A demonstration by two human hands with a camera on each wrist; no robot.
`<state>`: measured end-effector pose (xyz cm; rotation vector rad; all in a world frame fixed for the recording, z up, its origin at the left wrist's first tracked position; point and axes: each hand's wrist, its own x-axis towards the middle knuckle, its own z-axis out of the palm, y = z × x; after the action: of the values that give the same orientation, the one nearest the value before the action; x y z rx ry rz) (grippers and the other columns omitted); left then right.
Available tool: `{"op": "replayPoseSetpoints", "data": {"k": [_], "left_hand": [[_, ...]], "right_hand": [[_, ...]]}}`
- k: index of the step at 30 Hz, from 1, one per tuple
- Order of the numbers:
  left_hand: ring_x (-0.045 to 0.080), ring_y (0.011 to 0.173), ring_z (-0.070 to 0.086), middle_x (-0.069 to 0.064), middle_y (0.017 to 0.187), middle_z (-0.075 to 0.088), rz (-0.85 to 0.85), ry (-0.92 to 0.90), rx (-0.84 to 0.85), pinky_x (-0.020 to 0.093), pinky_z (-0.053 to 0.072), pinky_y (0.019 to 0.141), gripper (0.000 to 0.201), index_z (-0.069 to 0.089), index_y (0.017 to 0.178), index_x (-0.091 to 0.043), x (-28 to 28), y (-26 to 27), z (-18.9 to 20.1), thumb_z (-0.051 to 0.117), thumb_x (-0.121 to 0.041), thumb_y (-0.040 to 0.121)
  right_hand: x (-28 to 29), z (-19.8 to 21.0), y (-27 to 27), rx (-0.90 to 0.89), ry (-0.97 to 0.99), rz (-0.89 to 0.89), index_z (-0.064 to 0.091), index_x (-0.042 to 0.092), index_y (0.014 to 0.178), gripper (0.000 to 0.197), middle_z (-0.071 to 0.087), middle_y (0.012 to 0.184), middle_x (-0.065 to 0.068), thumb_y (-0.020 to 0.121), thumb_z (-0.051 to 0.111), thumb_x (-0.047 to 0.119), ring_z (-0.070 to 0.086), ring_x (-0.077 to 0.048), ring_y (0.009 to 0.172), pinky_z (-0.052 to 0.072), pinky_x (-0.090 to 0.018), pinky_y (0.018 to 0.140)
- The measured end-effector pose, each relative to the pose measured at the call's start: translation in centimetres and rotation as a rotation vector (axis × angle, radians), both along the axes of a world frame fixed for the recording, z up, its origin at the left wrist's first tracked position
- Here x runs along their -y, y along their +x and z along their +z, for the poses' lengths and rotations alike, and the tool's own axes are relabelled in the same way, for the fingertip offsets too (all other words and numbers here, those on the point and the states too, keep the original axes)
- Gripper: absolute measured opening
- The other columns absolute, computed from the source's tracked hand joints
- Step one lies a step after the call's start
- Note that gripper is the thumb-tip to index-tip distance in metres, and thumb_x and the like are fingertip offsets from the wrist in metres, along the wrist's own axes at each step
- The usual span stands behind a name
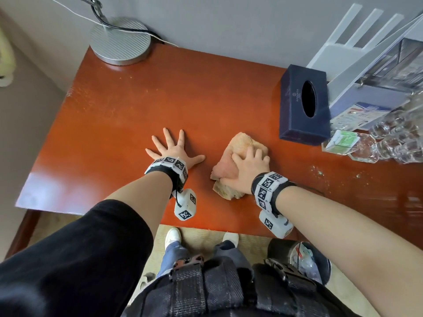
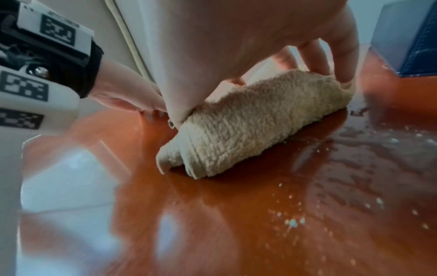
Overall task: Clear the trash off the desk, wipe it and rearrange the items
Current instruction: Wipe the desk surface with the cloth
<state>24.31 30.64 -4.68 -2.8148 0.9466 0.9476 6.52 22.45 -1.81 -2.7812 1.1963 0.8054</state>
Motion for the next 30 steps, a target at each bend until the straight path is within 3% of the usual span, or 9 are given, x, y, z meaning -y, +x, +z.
{"op": "replayPoseSetpoints", "data": {"k": [9,13,18,21,26,30], "left_hand": [[0.044,0.14,-0.019,0.007,0.155,-0.025,-0.05,0.043,-0.028,0.066,-0.002,0.11,0.109,-0.011,0.149,-0.035,0.2,0.1,0.5,0.05,-0.08,0.07],[0.046,0.14,-0.016,0.011,0.155,-0.023,-0.082,0.055,-0.005,0.064,-0.002,0.111,0.106,-0.009,0.149,-0.032,0.4,-0.1,0.6,0.049,-0.078,0.073],[0.04,0.143,-0.014,0.006,0.158,-0.015,-0.292,-0.005,0.005,0.062,0.001,0.113,0.082,-0.009,0.149,-0.037,1.0,-1.1,0.0,0.044,-0.059,0.09],[0.039,0.143,-0.014,0.008,0.157,-0.016,-0.391,0.023,0.023,0.06,0.002,0.114,0.077,-0.009,0.148,-0.039,1.3,-2.3,-0.3,0.038,-0.06,0.091],[0.042,0.142,-0.015,0.013,0.155,-0.021,-0.407,0.061,0.032,0.06,0.0,0.113,0.09,-0.008,0.148,-0.037,1.8,-3.3,0.0,0.04,-0.073,0.082],[0.042,0.141,-0.018,0.012,0.154,-0.024,-0.371,0.072,0.017,0.061,-0.002,0.113,0.104,-0.012,0.148,-0.035,2.4,-3.8,0.3,0.045,-0.08,0.074]], "right_hand": [[-4.5,-0.1,-1.9,-0.026,0.011,-0.109,0.03,0.03,0.138,0.091,0.031,0.135,-0.016,0.068,0.032,0.088,0.034,-0.035,0.118,0.031,-0.049,0.096],[-6.1,-0.1,-2.3,-0.017,0.037,-0.126,0.033,0.03,0.134,0.085,0.029,0.132,-0.015,0.069,0.037,0.085,0.031,-0.036,0.116,0.029,-0.05,0.096],[-7.3,0.2,-3.5,0.027,0.078,-0.083,0.038,0.028,0.129,0.076,0.031,0.13,-0.014,0.071,0.047,0.076,0.03,-0.035,0.116,0.027,-0.05,0.097],[-7.7,0.1,-4.0,0.031,0.094,-0.051,0.039,0.027,0.127,0.075,0.029,0.134,-0.016,0.07,0.05,0.075,0.028,-0.036,0.118,0.026,-0.051,0.098],[-7.8,0.2,-5.6,-0.005,0.139,0.05,0.037,0.028,0.132,0.075,0.01,0.152,-0.021,0.071,0.051,0.07,0.009,-0.046,0.136,0.012,-0.06,0.109],[-7.3,0.3,-7.5,-0.022,0.139,0.186,0.042,0.028,0.131,0.073,0.006,0.155,-0.021,0.068,0.053,0.064,-0.001,-0.044,0.141,0.008,-0.061,0.111]]}}
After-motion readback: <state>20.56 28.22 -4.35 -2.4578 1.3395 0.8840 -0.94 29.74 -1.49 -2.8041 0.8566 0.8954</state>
